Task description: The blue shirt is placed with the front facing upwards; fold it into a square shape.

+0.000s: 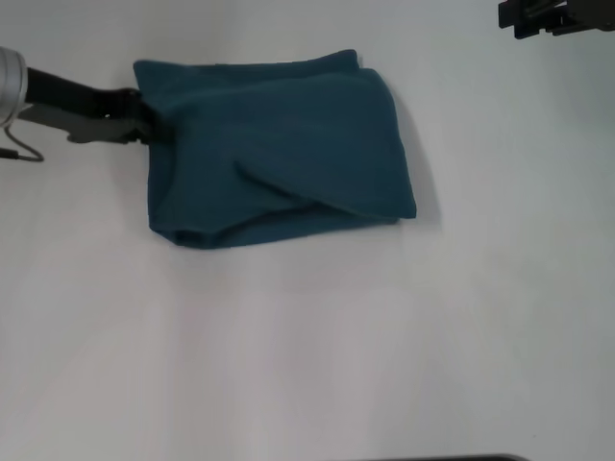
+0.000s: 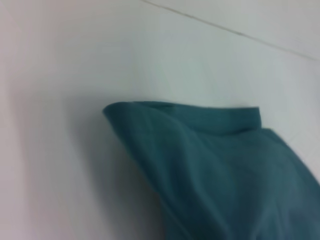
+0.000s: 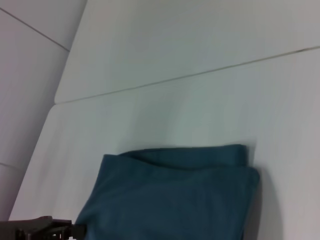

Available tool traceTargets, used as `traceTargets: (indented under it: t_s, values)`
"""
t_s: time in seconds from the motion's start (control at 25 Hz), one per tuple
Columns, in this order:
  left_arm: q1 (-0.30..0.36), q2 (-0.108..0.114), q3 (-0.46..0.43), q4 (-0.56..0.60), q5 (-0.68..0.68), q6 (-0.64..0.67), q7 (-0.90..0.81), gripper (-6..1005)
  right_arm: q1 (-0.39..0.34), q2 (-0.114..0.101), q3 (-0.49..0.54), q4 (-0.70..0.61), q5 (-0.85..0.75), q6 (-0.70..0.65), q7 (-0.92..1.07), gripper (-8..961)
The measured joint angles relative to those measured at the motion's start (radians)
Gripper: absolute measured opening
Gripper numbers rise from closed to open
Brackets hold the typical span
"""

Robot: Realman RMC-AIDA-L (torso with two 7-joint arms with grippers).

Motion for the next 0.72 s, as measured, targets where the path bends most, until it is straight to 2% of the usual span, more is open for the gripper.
traceTargets:
  t_s: [0.12,0.24,0.32,0.44,0.52,0.64,0.72]
  values:
    - [0.005,0.002,-0.014,-0.012,0.054,-0.007,-0.02,111,0.0,0.0,0.0,0.0,-0.001,0.002,0.0,341]
    - [0.041,0.013,-0.09,-0.085,0.081,0.022,-0.054,187,0.0,0.0,0.0,0.001,-0.001,0.002,0.0,342]
    - [0.079,0.006,-0.166,-0.167,0.047,0.092,-0.05,237,0.0,0.0,0.0,0.0,-0.001,0.001,0.0,342]
    - [0.122,-0.015,-0.248,-0.248,-0.056,0.226,-0.031,313,0.001,0.0,0.0,0.0,-0.001,-0.002,0.0,342]
    - [0.14,-0.029,-0.273,-0.243,-0.163,0.311,-0.029,389,0.001,0.001,0.0,0.001,-0.001,-0.003,0.0,342]
    - [0.136,-0.056,-0.274,-0.146,-0.234,0.352,-0.039,502,0.0,0.001,-0.001,0.009,-0.003,-0.005,0.0,342]
    - [0.12,-0.077,-0.274,-0.072,-0.24,0.329,-0.039,589,-0.005,0.0,-0.002,0.014,-0.004,-0.007,0.0,342]
